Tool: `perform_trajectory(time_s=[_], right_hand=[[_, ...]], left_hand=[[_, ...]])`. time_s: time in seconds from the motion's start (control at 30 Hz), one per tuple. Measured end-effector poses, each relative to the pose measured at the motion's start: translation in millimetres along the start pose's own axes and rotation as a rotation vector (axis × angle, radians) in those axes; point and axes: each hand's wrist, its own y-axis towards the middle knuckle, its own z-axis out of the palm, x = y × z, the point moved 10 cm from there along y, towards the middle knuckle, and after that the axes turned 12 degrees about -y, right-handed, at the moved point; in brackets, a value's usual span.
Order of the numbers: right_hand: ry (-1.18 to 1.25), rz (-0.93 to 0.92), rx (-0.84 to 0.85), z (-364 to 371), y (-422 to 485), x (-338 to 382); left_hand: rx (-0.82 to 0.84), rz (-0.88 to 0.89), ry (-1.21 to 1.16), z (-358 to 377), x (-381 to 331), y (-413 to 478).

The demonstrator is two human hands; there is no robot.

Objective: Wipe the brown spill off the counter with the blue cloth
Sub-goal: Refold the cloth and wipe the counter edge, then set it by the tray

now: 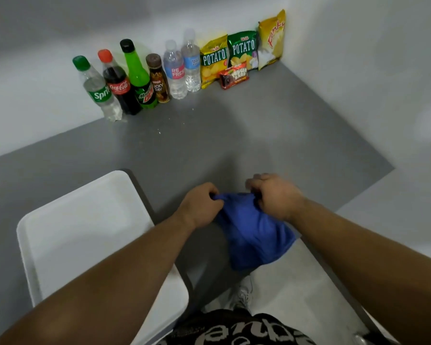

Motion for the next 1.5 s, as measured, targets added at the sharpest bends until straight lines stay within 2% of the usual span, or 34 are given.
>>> perform_trajectory(time_s=[0.07,0.13,0.3,0.4,0.5,0.73,0.87,0.97,1.1,1.2,1.23,1.3,1.37,1.43,1.5], right_hand=[[0.013,-0.004,-0.005,-14,-5,-9],[0.114,-0.013,-0.082,-35,-12,-18],[0.342,-0.077,-0.317,-100,-46,-25],[0.373,-0.083,-0.387,-113,-73,-23],[0.340,-0.113,-0.393,-94,-93,-12],[0.179,-0.151,-0.069,28,-122,3],[0.183,-0.220,0.084,45,-127,8],[0.279,-0.153,0.111,33,-106,-3],[0.387,-0.086,-0.083,7,-53,-8],[0.226,-0.035,-0.106,11,-20,-8],[0.132,-0.079,-0.135,10,-15,-1],[-0.022,-0.320,-0.165,11,-15,28],[-0.122,-0.583,-0.080,24,-28,57],[-0.168,-0.651,-0.019,34,-37,66],[-0.141,-0.584,-0.048,35,-44,65]], left_hand=[[0.049,0.018,-0.073,-6,-6,0],[0.060,0.071,-0.187,-16,-20,-6],[-0.085,0.294,-0.335,-65,-81,-31],[-0.083,0.419,-0.256,-74,-102,-60],[-0.043,0.503,-0.152,-58,-95,-92],[0.275,0.317,0.202,29,-21,-130],[0.296,0.219,0.089,37,-5,-137],[0.190,0.135,-0.055,26,1,-127],[-0.133,0.069,-0.061,-6,9,-101],[-0.247,-0.005,0.016,-19,14,-86],[-0.253,-0.034,0.047,-19,16,-84],[-0.255,-0.068,0.090,-17,19,-83],[-0.264,-0.073,0.097,-14,19,-86],[-0.283,-0.080,0.087,-12,20,-91],[-0.307,-0.078,0.067,-12,21,-98]])
